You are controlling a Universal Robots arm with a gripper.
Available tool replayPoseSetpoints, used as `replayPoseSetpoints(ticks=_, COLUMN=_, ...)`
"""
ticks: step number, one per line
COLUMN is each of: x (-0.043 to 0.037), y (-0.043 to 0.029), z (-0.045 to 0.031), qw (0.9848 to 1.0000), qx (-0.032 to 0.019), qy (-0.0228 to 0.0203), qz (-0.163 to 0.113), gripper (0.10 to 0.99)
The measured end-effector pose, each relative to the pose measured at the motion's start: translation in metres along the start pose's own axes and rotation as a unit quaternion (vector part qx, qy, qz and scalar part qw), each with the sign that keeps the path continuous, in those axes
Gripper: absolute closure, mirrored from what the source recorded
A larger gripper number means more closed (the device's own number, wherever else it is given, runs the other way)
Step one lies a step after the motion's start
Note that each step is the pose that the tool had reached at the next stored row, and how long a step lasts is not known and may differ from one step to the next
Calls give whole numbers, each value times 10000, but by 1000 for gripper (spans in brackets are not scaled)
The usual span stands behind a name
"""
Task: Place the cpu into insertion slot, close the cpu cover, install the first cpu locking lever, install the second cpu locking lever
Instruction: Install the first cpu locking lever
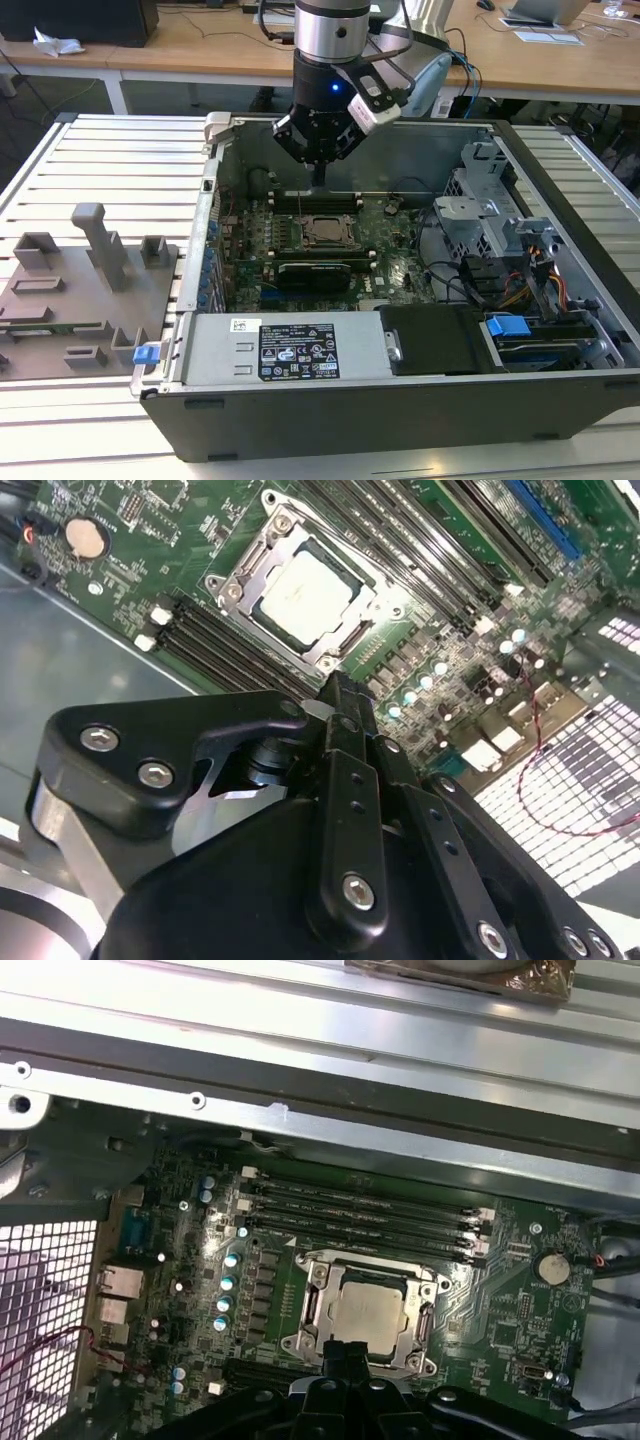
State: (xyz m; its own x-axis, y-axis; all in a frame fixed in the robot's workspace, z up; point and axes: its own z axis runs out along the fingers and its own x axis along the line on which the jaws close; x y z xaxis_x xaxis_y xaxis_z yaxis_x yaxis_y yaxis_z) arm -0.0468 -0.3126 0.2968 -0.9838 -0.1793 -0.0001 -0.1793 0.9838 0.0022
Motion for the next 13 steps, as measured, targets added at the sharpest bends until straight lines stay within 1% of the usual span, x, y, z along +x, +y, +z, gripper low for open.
replayPoseSetpoints(ticks=1, x=0, y=0, z=0, qw=10000, qx=0, qy=0, qz=-48, gripper=980)
replayPoseSetpoints(ticks=4, x=0, y=0, z=0, qw=9995, qx=0, qy=0, qz=-302, gripper=980)
replayPoseSetpoints(ticks=5, x=0, y=0, z=0, qw=9992, qx=0, qy=1, qz=-400, gripper=980)
replayPoseSetpoints(ticks=7, x=0, y=0, z=0, qw=9988, qx=0, qy=1, qz=-497, gripper=980)
replayPoseSetpoints(ticks=9, x=0, y=0, z=0, qw=9979, qx=0, qy=1, qz=-644, gripper=980)
replayPoseSetpoints(ticks=13, x=0, y=0, z=0, qw=9977, qx=0, qy=1, qz=-677, gripper=980)
